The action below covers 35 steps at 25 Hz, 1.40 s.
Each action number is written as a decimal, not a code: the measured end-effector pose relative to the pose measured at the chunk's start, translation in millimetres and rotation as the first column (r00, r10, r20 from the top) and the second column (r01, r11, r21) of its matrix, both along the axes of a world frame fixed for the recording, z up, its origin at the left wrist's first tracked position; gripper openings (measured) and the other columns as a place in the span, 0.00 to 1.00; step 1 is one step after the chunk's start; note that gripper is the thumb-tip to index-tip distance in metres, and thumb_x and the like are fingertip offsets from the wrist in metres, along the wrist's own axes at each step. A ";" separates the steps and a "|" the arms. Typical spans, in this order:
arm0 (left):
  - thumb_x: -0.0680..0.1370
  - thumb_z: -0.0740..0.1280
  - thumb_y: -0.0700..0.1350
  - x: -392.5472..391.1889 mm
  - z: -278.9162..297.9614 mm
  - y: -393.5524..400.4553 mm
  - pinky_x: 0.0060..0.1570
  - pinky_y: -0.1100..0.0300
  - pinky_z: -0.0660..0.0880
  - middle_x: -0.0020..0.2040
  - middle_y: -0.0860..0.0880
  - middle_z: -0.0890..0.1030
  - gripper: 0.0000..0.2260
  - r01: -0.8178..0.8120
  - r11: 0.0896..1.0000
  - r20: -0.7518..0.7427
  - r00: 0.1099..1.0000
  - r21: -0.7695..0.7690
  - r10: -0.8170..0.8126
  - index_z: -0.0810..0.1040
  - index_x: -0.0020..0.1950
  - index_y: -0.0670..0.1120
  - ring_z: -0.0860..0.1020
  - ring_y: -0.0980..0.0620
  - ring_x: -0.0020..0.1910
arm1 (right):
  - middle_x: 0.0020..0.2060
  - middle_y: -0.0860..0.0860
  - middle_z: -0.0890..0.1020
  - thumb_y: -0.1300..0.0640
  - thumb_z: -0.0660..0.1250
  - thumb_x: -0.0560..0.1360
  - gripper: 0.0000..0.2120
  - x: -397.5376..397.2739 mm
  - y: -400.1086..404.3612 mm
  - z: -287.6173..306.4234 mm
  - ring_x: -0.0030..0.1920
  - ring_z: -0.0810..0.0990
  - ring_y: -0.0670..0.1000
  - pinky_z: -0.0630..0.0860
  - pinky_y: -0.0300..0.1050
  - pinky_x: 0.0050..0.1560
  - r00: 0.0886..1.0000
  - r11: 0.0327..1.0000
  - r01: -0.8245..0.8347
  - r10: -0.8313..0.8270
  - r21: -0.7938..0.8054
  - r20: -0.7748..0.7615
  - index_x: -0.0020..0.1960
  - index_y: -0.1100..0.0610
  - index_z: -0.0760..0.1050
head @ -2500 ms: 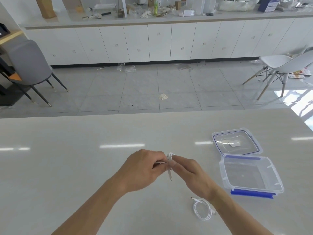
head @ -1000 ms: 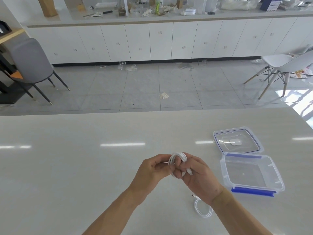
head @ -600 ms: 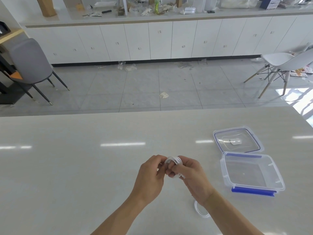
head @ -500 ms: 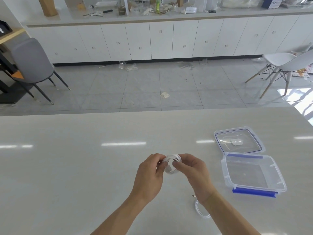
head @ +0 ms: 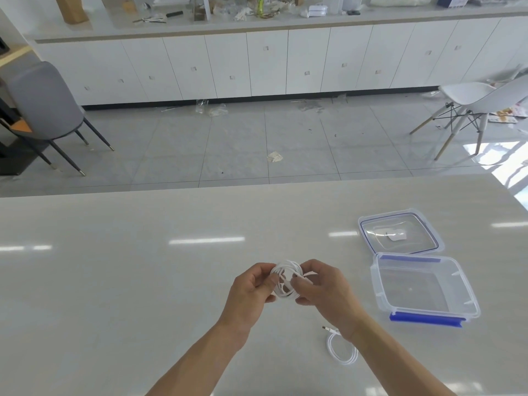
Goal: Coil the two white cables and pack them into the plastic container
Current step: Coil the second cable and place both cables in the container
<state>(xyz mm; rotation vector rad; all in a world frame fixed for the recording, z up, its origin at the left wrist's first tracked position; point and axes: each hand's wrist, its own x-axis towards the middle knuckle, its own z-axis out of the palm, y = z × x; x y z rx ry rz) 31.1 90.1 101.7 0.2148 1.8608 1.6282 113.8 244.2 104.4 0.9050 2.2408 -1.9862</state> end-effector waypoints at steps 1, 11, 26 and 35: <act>0.81 0.67 0.41 -0.1 -0.7 0.7 0.44 0.60 0.79 0.46 0.53 0.87 0.06 0.002 1.000 0.019 1.000 0.009 -0.002 0.84 0.51 0.49 0.84 0.56 0.45 | 0.37 0.51 0.89 0.59 0.70 0.73 0.04 -0.1 -0.5 0.4 0.36 0.85 0.47 0.86 0.49 0.48 1.000 1.000 -0.016 0.016 -0.002 -0.011 0.42 0.50 0.81; 0.83 0.63 0.43 -2.5 -9.3 -0.7 0.54 0.51 0.79 0.52 0.45 0.86 0.08 0.050 0.996 0.228 0.971 0.079 -0.067 0.82 0.56 0.44 0.83 0.51 0.50 | 0.45 0.55 0.88 0.60 0.68 0.74 0.07 0.6 6.7 -0.3 0.44 0.84 0.56 0.79 0.64 0.59 0.974 0.974 -0.226 0.226 0.000 0.031 0.51 0.53 0.78; 0.81 0.66 0.39 19.9 -26.9 6.5 0.42 0.73 0.74 0.43 0.58 0.86 0.10 -0.218 0.975 -0.236 0.950 -0.034 0.204 0.82 0.47 0.54 0.82 0.62 0.41 | 0.38 0.47 0.88 0.59 0.63 0.71 0.06 -1.9 -9.9 -10.1 0.38 0.83 0.43 0.74 0.43 0.37 0.962 0.944 -0.251 0.220 0.212 0.161 0.43 0.48 0.72; 0.82 0.64 0.38 31.9 -34.3 13.8 0.36 0.74 0.72 0.39 0.61 0.84 0.12 -0.371 0.928 -0.202 0.912 -0.033 0.358 0.81 0.46 0.54 0.80 0.64 0.36 | 0.33 0.49 0.83 0.59 0.64 0.73 0.06 -1.6 -11.1 -13.2 0.38 0.79 0.54 0.72 0.44 0.35 0.937 0.884 -0.343 0.302 0.318 0.173 0.44 0.49 0.69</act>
